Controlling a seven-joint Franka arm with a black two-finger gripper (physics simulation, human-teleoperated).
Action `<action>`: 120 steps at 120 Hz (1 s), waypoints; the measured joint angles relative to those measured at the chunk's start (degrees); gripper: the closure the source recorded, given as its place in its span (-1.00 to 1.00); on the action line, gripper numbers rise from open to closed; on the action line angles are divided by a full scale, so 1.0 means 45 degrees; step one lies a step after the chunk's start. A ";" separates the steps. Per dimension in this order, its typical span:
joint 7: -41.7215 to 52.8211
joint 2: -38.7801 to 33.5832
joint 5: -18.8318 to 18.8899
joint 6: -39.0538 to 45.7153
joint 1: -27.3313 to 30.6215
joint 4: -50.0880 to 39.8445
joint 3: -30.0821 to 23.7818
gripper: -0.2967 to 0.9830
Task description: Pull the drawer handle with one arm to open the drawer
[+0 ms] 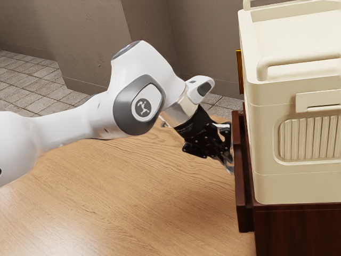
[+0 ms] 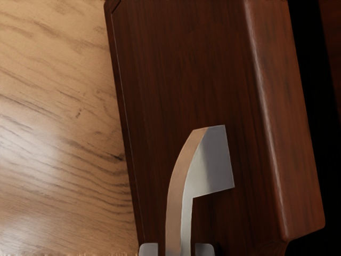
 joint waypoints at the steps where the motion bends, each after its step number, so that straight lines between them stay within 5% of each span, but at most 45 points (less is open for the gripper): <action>1: -0.0011 -0.0008 0.0009 0.0000 -0.0005 -0.0017 0.0010 0.67; 120: -0.0633 -0.1714 0.0387 0.0053 -0.0108 -0.1974 0.1079 0.69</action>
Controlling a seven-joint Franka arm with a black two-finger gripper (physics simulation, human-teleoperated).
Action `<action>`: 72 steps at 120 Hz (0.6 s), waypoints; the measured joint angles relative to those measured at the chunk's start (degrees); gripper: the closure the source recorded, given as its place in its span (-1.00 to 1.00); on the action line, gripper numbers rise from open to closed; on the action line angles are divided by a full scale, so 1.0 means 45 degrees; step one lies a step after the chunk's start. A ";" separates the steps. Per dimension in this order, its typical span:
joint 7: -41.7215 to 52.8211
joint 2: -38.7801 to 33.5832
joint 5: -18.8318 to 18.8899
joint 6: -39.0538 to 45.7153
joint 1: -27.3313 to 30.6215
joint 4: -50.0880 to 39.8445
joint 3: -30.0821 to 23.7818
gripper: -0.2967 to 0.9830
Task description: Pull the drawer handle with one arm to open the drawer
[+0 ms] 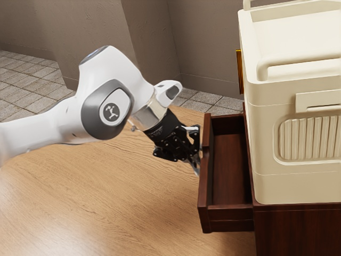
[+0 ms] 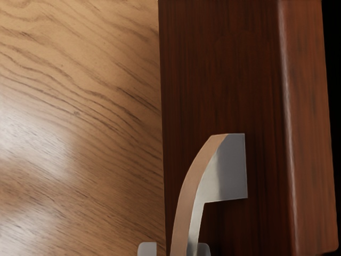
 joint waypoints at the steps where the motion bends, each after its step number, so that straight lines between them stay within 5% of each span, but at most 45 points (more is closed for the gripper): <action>1: -0.0001 -0.0008 0.0003 0.0000 -0.0001 -0.0010 0.0006 0.69; 72: -0.0059 -0.0980 0.0325 0.0096 0.0089 -0.1034 0.0569 0.69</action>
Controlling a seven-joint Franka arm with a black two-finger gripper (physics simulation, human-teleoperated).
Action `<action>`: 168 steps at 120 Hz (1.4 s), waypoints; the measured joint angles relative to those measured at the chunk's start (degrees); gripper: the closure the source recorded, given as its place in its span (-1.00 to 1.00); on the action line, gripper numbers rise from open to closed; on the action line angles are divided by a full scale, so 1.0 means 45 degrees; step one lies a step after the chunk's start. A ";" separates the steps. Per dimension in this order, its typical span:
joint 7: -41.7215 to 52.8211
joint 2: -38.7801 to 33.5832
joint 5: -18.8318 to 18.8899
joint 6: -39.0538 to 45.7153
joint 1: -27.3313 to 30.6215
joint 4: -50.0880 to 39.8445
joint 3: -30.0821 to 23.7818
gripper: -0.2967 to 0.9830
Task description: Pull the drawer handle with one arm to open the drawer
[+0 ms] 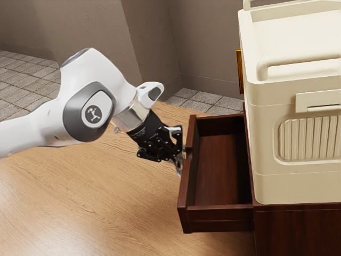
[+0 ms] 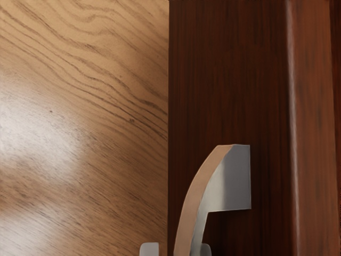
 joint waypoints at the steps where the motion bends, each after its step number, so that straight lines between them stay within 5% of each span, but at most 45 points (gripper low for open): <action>1: 0.0000 -0.0029 0.0004 0.0008 -0.0004 -0.0029 0.0018 0.69; 168: -0.0239 -0.1632 0.0474 0.0358 -0.0001 -0.1682 0.0874 0.68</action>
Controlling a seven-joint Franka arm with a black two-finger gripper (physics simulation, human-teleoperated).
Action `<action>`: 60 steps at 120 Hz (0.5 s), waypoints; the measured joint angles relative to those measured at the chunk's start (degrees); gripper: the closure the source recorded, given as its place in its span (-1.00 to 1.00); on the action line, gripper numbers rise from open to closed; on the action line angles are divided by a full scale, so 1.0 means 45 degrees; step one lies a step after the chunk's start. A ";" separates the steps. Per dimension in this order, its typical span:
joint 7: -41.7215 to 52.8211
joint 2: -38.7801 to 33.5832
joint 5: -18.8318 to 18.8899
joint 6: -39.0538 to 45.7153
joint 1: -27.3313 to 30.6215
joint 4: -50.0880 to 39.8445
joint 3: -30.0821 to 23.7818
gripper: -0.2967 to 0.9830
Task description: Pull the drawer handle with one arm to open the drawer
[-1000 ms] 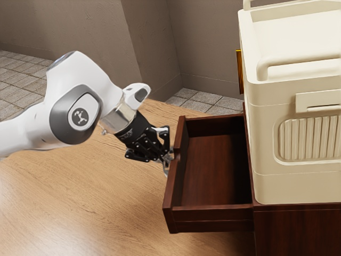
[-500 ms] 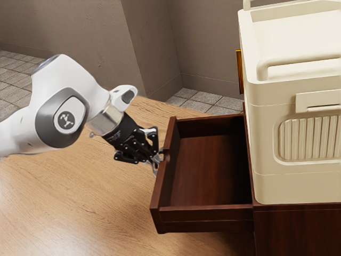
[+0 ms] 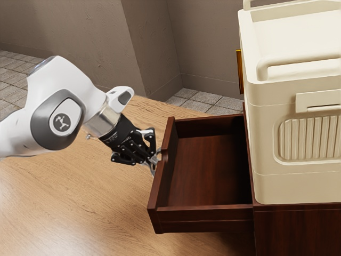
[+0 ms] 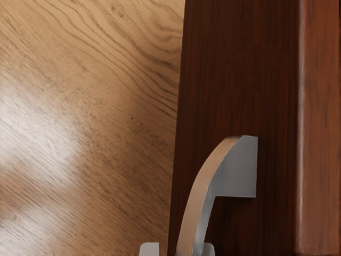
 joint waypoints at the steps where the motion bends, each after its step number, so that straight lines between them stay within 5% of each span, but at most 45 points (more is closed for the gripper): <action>1: -0.0006 -0.0001 -0.0001 0.0000 -0.0001 -0.0003 0.0002 0.68; 60: 0.0057 -0.0587 -0.0224 0.0015 0.0003 -0.0184 0.0017 0.44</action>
